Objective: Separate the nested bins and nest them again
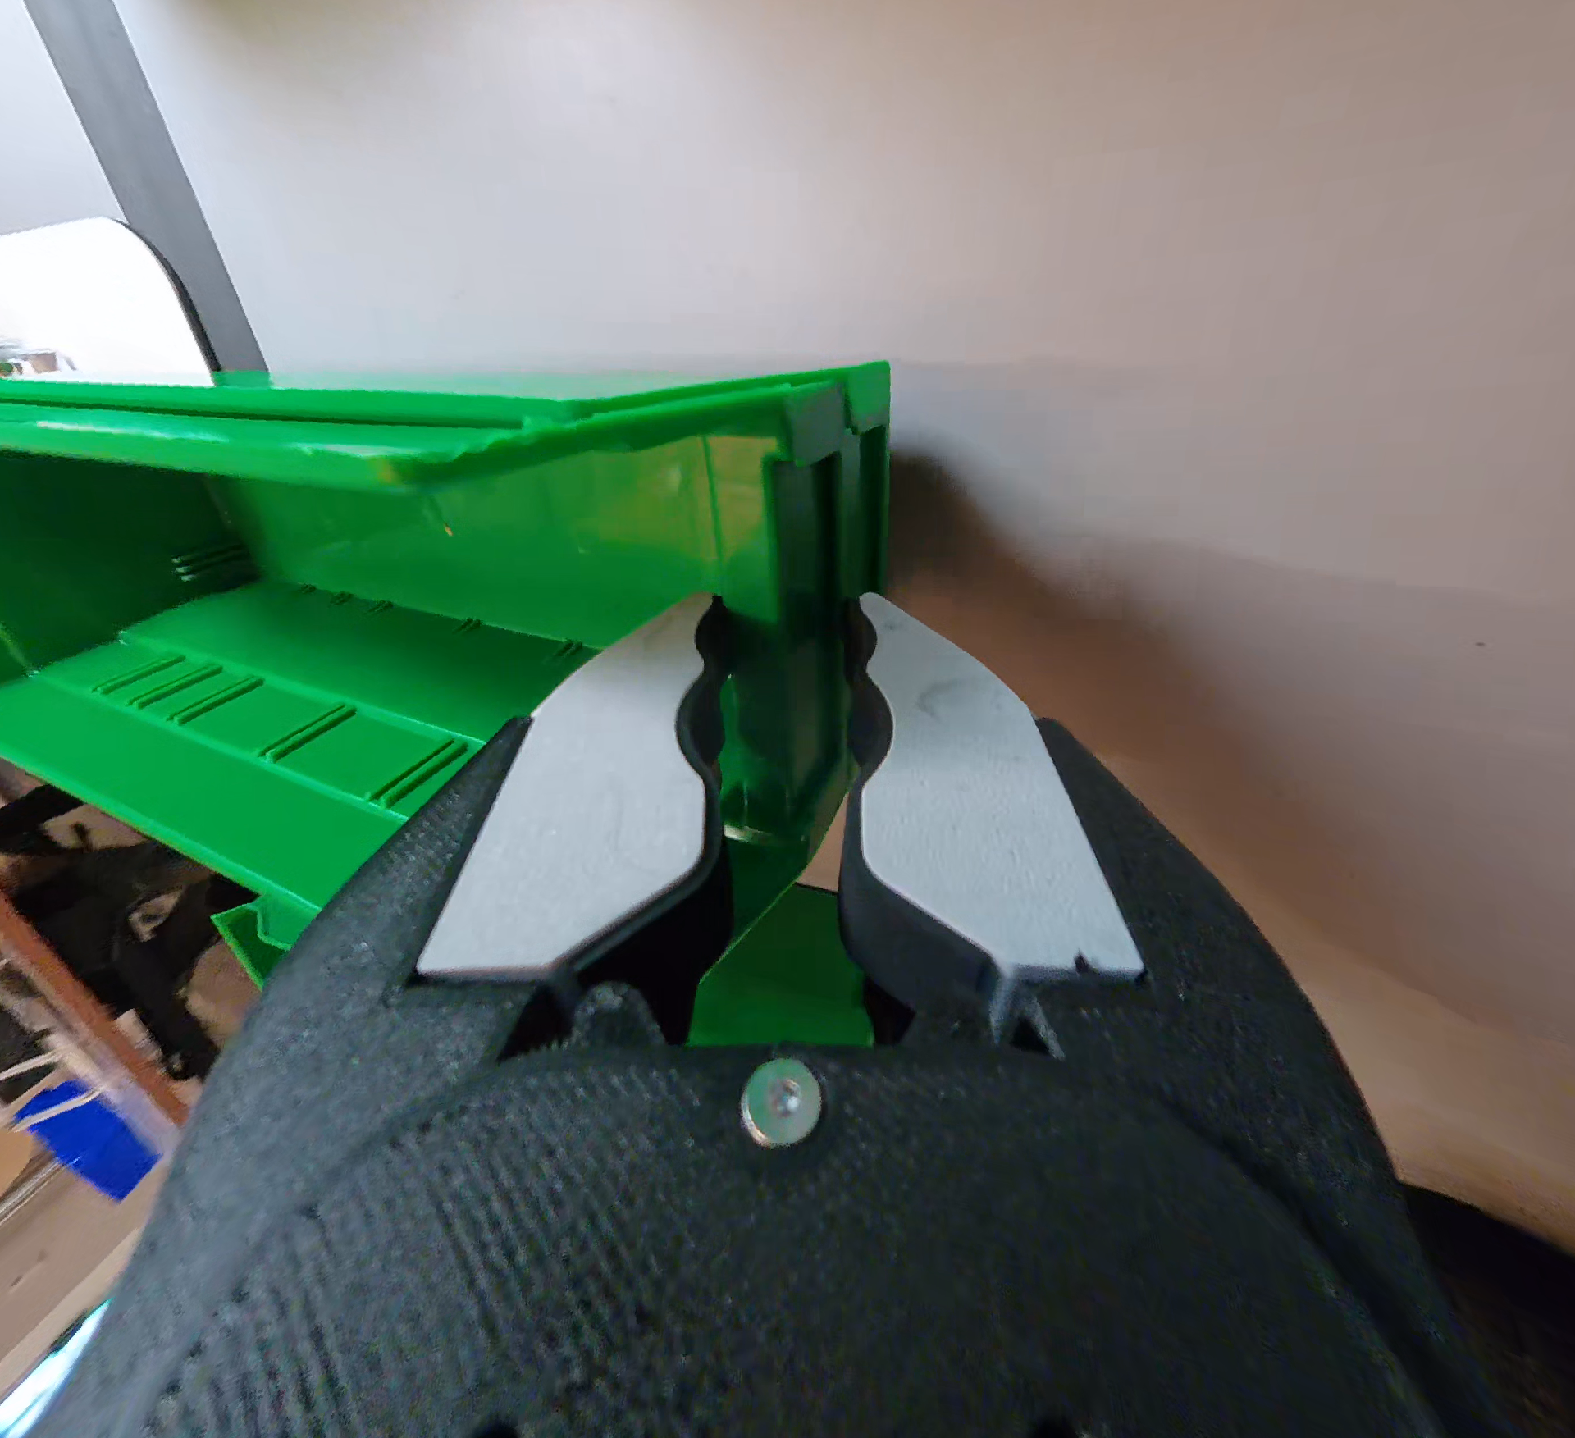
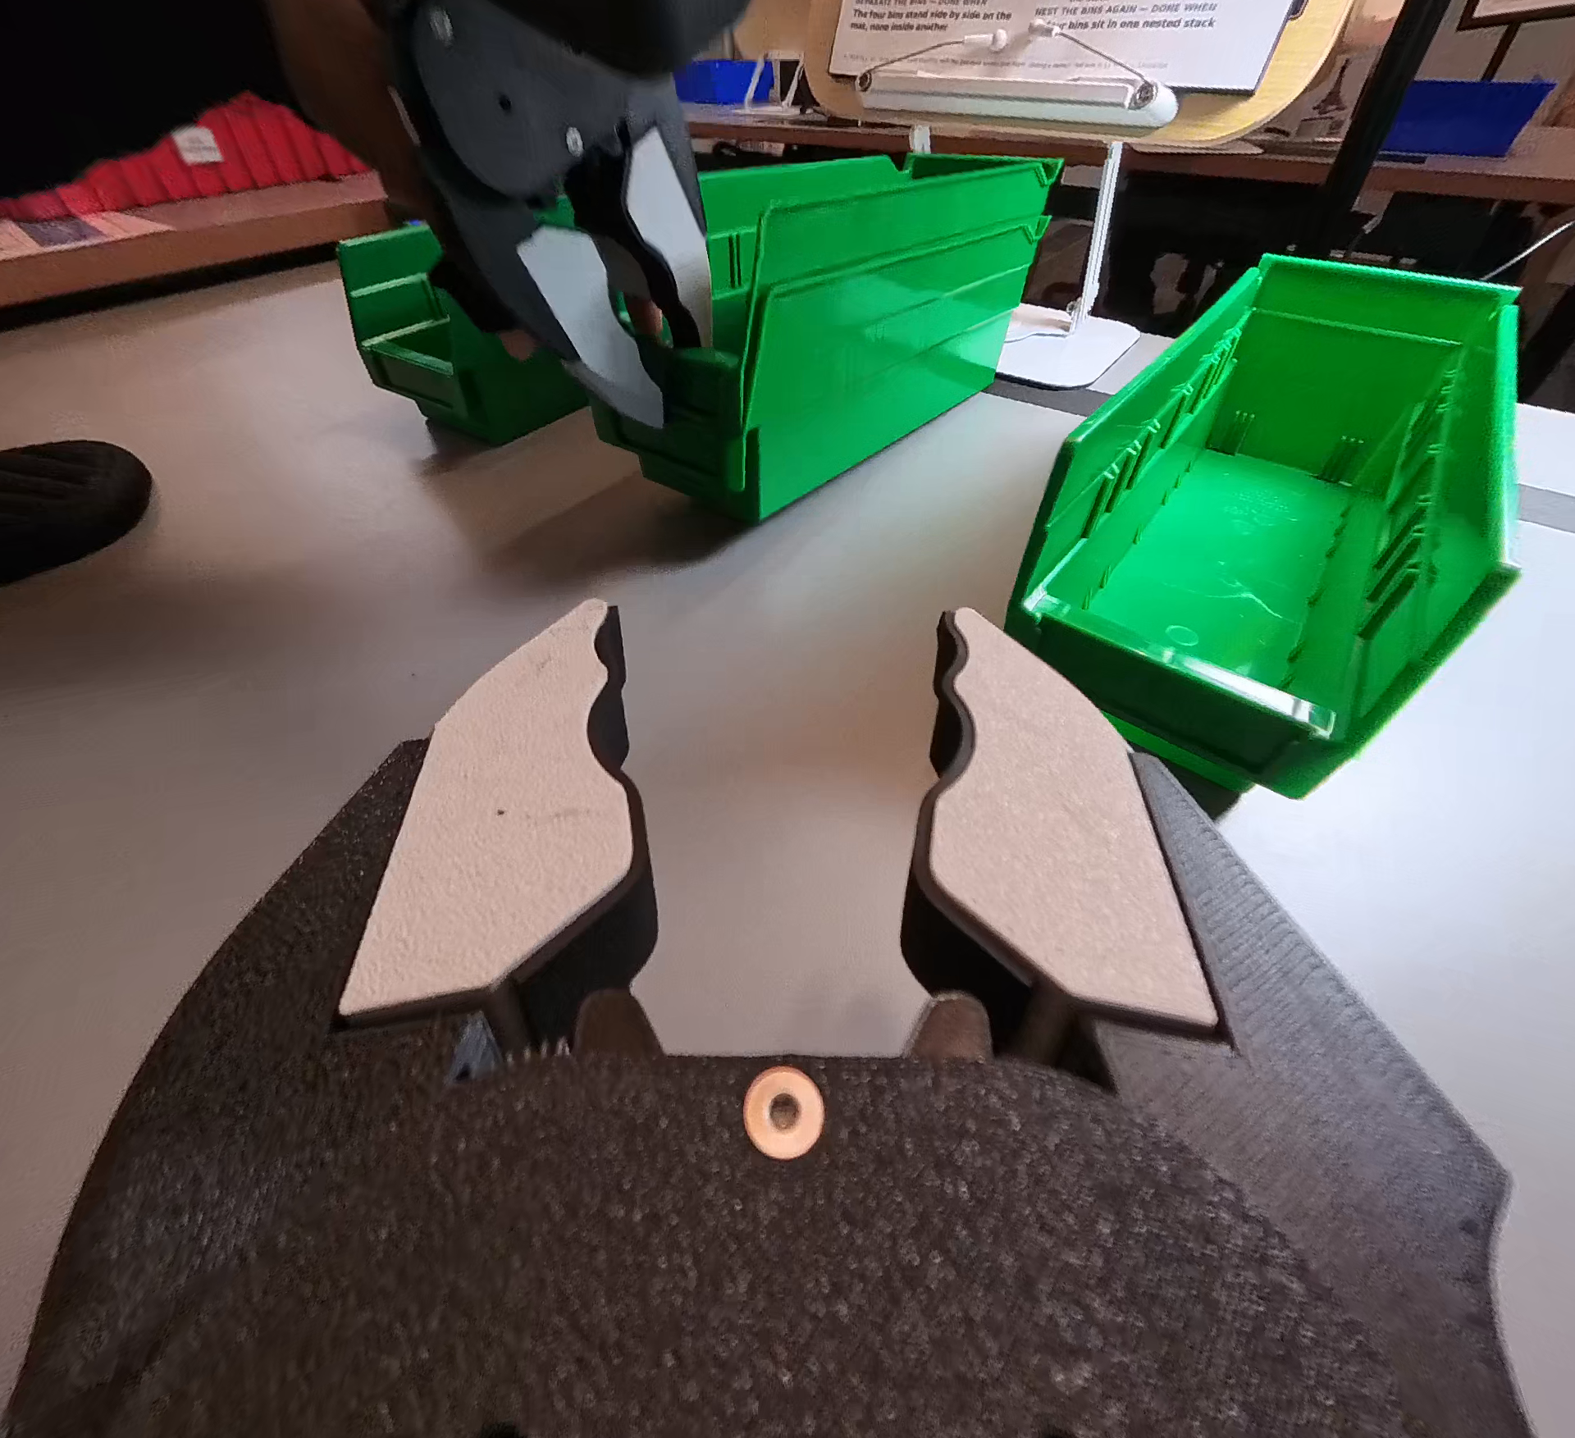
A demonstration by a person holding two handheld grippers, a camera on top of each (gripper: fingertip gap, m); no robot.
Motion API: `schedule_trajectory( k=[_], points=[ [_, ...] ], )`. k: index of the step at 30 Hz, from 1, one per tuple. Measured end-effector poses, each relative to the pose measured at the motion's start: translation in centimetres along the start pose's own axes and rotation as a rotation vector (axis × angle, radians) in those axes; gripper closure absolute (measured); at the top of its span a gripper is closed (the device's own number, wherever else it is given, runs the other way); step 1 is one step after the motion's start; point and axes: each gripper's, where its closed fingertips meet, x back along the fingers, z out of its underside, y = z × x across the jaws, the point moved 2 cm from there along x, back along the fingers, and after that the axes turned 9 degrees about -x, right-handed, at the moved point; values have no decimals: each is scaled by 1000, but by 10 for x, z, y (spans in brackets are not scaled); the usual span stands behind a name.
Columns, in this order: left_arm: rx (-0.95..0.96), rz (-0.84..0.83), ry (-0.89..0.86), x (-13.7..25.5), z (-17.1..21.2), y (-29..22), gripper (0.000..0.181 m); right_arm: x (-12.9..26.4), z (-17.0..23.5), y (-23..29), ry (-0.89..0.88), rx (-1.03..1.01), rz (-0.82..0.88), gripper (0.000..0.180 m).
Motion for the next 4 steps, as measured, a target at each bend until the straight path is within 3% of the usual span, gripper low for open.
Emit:
schedule_trajectory(
  k=[4],
  points=[
    [71, 60, -117, 30, -13, 1, 154, -4, 3, 2, 31, 18, -4, 114]
  ],
)
